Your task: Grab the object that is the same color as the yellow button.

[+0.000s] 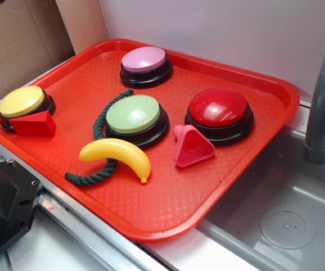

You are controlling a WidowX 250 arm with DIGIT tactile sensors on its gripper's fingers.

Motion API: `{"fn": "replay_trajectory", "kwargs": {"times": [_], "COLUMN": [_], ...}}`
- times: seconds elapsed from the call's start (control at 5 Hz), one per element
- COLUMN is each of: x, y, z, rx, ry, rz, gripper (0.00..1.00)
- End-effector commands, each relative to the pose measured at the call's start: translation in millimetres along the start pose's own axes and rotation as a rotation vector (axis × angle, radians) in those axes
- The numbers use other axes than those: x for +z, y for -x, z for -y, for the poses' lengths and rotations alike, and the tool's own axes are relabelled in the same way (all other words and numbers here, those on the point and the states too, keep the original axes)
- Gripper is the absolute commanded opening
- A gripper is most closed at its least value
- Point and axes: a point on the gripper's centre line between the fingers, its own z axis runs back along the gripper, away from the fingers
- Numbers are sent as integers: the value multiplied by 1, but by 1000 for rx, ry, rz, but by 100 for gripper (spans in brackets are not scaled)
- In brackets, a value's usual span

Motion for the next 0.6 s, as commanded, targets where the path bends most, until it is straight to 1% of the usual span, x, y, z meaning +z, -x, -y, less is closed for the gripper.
{"fn": "replay_trajectory", "kwargs": {"times": [0.0,0.2,0.4], "x": [0,-6,-20], "y": [0,-9,-24], "z": [0,5,18], "rx": [0,-147,-399], "ry": [0,-32,-61], "rz": [0,9,76], "gripper": [100,100,100]}}
